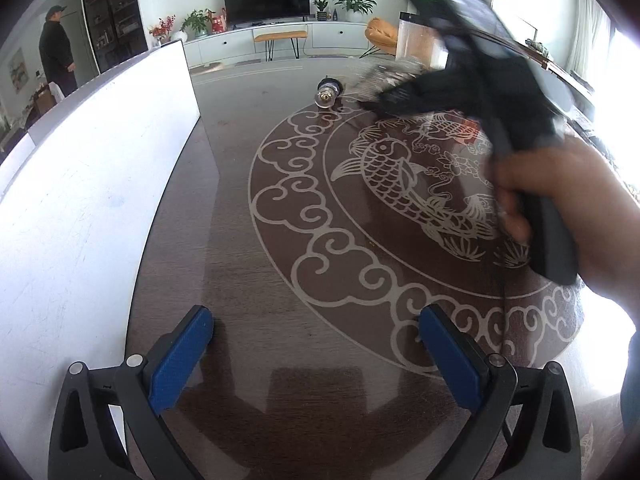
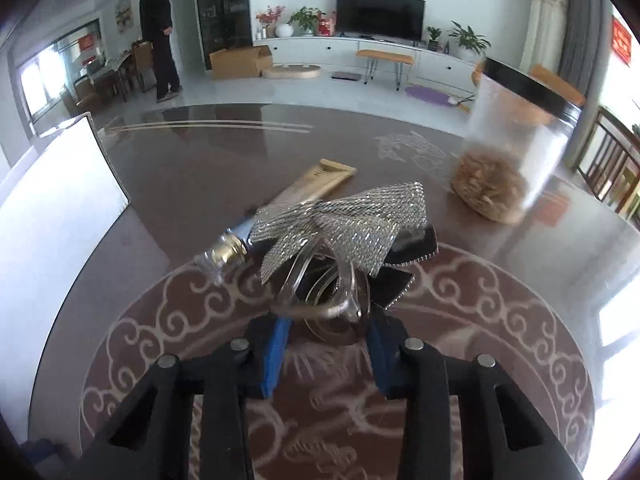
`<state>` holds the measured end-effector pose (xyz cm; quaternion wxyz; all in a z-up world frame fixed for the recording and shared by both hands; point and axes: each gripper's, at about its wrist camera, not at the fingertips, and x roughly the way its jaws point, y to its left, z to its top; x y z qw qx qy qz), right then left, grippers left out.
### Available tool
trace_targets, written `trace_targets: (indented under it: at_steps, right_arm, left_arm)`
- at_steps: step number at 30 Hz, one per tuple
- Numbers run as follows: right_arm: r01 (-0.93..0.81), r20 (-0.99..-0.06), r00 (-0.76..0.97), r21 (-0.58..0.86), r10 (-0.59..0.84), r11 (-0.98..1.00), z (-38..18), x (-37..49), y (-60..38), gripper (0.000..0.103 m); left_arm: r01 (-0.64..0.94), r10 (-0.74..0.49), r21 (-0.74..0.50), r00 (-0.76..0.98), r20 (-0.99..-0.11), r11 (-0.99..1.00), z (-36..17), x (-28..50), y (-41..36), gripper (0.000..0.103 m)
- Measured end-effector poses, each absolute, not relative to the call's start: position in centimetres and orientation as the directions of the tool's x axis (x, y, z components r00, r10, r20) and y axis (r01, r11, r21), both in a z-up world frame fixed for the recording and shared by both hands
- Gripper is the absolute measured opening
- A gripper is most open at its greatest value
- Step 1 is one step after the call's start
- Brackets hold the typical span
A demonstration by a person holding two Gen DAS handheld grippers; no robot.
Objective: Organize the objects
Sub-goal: 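Grasp the rhinestone bow hair clip with the right gripper and lift, then grasp the gold HH cosmetic tube with the left gripper while the right gripper holds the clip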
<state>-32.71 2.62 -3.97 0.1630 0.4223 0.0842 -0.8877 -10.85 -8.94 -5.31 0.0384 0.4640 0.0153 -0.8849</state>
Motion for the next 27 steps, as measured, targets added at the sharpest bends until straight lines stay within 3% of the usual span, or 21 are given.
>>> trace_targets:
  at_steps: [15, 17, 18, 19, 27]
  right_arm:
    - [0.211, -0.776, -0.616, 0.003, -0.135, -0.977, -3.2, -13.3, 17.9, 0.039]
    - [0.192, -0.778, -0.616, 0.007, -0.126, -0.981, -3.2, -12.8, 18.1, 0.052]
    - [0.188, -0.784, -0.611, -0.013, -0.107, -0.982, -3.3, -12.9, 17.9, 0.070]
    - [0.187, -0.792, -0.605, -0.043, -0.081, -0.981, -3.4, -13.2, 17.5, 0.083]
    - [0.188, -0.802, -0.589, -0.010, -0.105, -0.982, -3.6, -12.9, 18.1, 0.088]
  left_arm:
    - [0.080, -0.053, 0.009, -0.566, -0.822, -0.997, -5.3, -10.9, -8.9, 0.103]
    - [0.080, -0.052, 0.008, -0.566, -0.822, -0.997, -5.3, -10.9, -8.9, 0.103]
    - [0.080, -0.052, 0.008, -0.566, -0.823, -0.997, -5.3, -10.9, -8.9, 0.103]
    - [0.080, -0.052, 0.007, -0.566, -0.823, -0.997, -5.3, -11.0, -9.0, 0.103]
    - [0.078, -0.038, -0.005, -0.540, -0.841, -0.997, -5.2, -11.6, -9.3, 0.103]
